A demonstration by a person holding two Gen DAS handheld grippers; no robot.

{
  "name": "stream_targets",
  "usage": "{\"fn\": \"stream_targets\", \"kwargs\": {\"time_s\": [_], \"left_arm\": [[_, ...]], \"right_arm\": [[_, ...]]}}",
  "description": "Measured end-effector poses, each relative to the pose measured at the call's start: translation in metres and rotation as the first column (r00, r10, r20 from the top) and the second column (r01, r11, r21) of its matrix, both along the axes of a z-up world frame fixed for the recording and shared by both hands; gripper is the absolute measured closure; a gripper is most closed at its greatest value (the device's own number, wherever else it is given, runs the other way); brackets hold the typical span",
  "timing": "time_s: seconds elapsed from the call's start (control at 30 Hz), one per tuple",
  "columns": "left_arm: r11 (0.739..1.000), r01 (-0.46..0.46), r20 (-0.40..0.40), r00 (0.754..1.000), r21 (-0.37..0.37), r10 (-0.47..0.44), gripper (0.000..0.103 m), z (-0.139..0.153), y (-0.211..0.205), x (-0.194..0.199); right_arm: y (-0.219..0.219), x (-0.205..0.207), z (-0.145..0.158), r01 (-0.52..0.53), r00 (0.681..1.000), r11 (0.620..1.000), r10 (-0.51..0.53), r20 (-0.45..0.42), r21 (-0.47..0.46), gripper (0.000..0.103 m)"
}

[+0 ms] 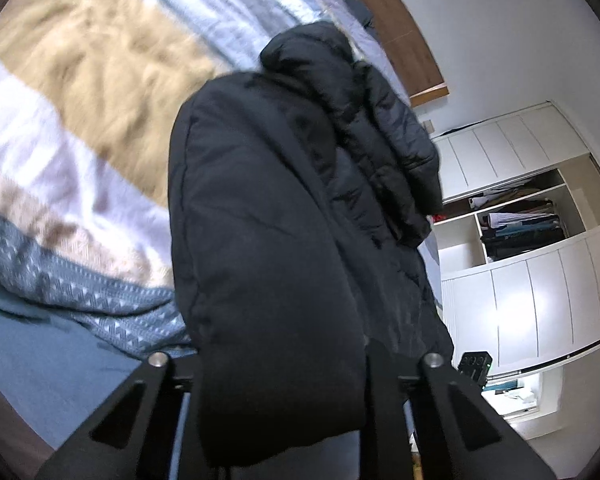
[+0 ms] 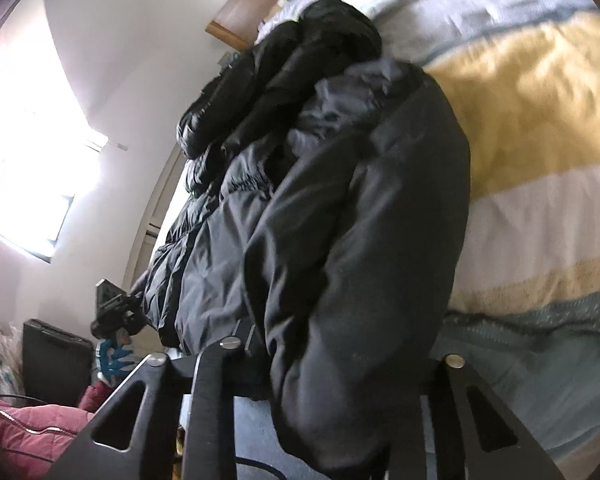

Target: Fold large clothes

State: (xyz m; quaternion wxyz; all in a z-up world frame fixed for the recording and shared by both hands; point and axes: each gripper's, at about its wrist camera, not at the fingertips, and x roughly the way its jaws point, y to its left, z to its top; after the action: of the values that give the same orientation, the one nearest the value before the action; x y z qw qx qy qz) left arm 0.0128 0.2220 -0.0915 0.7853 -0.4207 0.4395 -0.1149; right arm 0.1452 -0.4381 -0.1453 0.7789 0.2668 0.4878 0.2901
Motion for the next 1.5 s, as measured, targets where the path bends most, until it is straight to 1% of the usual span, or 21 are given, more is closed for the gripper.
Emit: {"fn": "stream_targets", "kwargs": {"time_s": [0.17, 0.3, 0.43, 0.53, 0.6, 0.63, 0.67, 0.7, 0.77, 0.83, 0.97, 1.03, 1.13, 1.2, 1.27, 1.3, 1.33, 1.37, 1.4, 1.43, 1.5], "left_arm": [[0.999, -0.033, 0.055, 0.998, 0.017, 0.032, 0.091, 0.033, 0.007, 0.004], [0.999, -0.027, 0.104, 0.994, 0.038, 0.022, 0.092, 0.064, 0.005, 0.015], [1.0, -0.027, 0.176, 0.984, 0.003, 0.026, 0.092, 0.098, 0.008, 0.032], [0.996, -0.036, 0.238, 0.97, -0.083, 0.055, 0.092, 0.119, 0.02, 0.047], [0.981, -0.052, 0.27, 0.957, -0.186, 0.102, 0.092, 0.129, 0.033, 0.059], [0.966, -0.065, 0.276, 0.952, -0.248, 0.135, 0.092, 0.131, 0.039, 0.066], [0.939, -0.083, 0.275, 0.944, -0.334, 0.181, 0.092, 0.132, 0.046, 0.075], [0.919, -0.091, 0.273, 0.939, -0.382, 0.207, 0.092, 0.134, 0.05, 0.083], [0.889, -0.112, 0.264, 0.932, -0.443, 0.249, 0.092, 0.139, 0.054, 0.107], [0.875, -0.12, 0.249, 0.933, -0.469, 0.261, 0.092, 0.145, 0.054, 0.136], [0.889, -0.149, 0.236, 0.933, -0.434, 0.271, 0.092, 0.165, 0.055, 0.214], [0.893, -0.178, 0.226, 0.93, -0.413, 0.29, 0.092, 0.17, 0.057, 0.257], [0.902, -0.25, 0.191, 0.924, -0.352, 0.331, 0.092, 0.166, 0.056, 0.321], [0.907, -0.289, 0.161, 0.923, -0.307, 0.349, 0.092, 0.157, 0.055, 0.363], [0.91, -0.309, 0.13, 0.926, -0.276, 0.354, 0.091, 0.144, 0.055, 0.402], [0.916, -0.317, 0.117, 0.929, -0.245, 0.352, 0.091, 0.137, 0.054, 0.423], [0.922, -0.327, 0.109, 0.929, -0.204, 0.354, 0.091, 0.13, 0.051, 0.437], [0.931, -0.337, 0.103, 0.93, -0.138, 0.352, 0.091, 0.123, 0.05, 0.458], [0.935, -0.342, 0.098, 0.931, -0.091, 0.35, 0.091, 0.115, 0.05, 0.471], [0.936, -0.348, 0.09, 0.932, -0.048, 0.351, 0.088, 0.106, 0.049, 0.485], [0.937, -0.349, 0.068, 0.936, 0.024, 0.346, 0.088, 0.083, 0.049, 0.511]], "right_arm": [[0.002, 0.007, 0.028, 0.03, 0.996, 1.0, -0.03, 0.087, 0.003, 0.085], [0.001, 0.017, 0.052, 0.046, 0.987, 0.999, -0.049, 0.155, 0.023, 0.086], [-0.01, 0.032, 0.074, 0.072, 0.974, 0.994, -0.089, 0.21, 0.084, 0.088], [-0.018, 0.049, 0.093, 0.092, 0.96, 0.985, -0.127, 0.249, 0.148, 0.088], [-0.021, 0.064, 0.105, 0.098, 0.952, 0.974, -0.151, 0.265, 0.205, 0.088], [-0.023, 0.074, 0.111, 0.097, 0.948, 0.966, -0.163, 0.273, 0.24, 0.088], [-0.025, 0.083, 0.116, 0.095, 0.945, 0.959, -0.171, 0.279, 0.267, 0.088], [-0.025, 0.096, 0.123, 0.093, 0.941, 0.95, -0.182, 0.285, 0.298, 0.088], [-0.027, 0.117, 0.131, 0.093, 0.938, 0.936, -0.196, 0.285, 0.339, 0.088], [-0.024, 0.146, 0.139, 0.1, 0.936, 0.923, -0.213, 0.279, 0.372, 0.088], [-0.013, 0.209, 0.152, 0.161, 0.929, 0.911, -0.269, 0.252, 0.379, 0.088], [-0.008, 0.248, 0.155, 0.235, 0.916, 0.894, -0.335, 0.22, 0.381, 0.088], [0.0, 0.29, 0.151, 0.33, 0.893, 0.877, -0.411, 0.186, 0.35, 0.086], [0.01, 0.325, 0.143, 0.389, 0.877, 0.863, -0.454, 0.157, 0.321, 0.085], [0.019, 0.349, 0.137, 0.429, 0.864, 0.863, -0.478, 0.158, 0.266, 0.085], [0.027, 0.368, 0.131, 0.454, 0.856, 0.864, -0.491, 0.161, 0.218, 0.084], [0.031, 0.382, 0.125, 0.469, 0.853, 0.861, -0.499, 0.153, 0.197, 0.084], [0.034, 0.396, 0.119, 0.478, 0.851, 0.859, -0.504, 0.145, 0.184, 0.084], [0.036, 0.411, 0.113, 0.491, 0.847, 0.855, -0.513, 0.139, 0.164, 0.084], [0.037, 0.422, 0.105, 0.508, 0.841, 0.849, -0.525, 0.13, 0.144, 0.083], [0.038, 0.448, 0.088, 0.531, 0.834, 0.84, -0.541, 0.105, 0.108, 0.082]]}}
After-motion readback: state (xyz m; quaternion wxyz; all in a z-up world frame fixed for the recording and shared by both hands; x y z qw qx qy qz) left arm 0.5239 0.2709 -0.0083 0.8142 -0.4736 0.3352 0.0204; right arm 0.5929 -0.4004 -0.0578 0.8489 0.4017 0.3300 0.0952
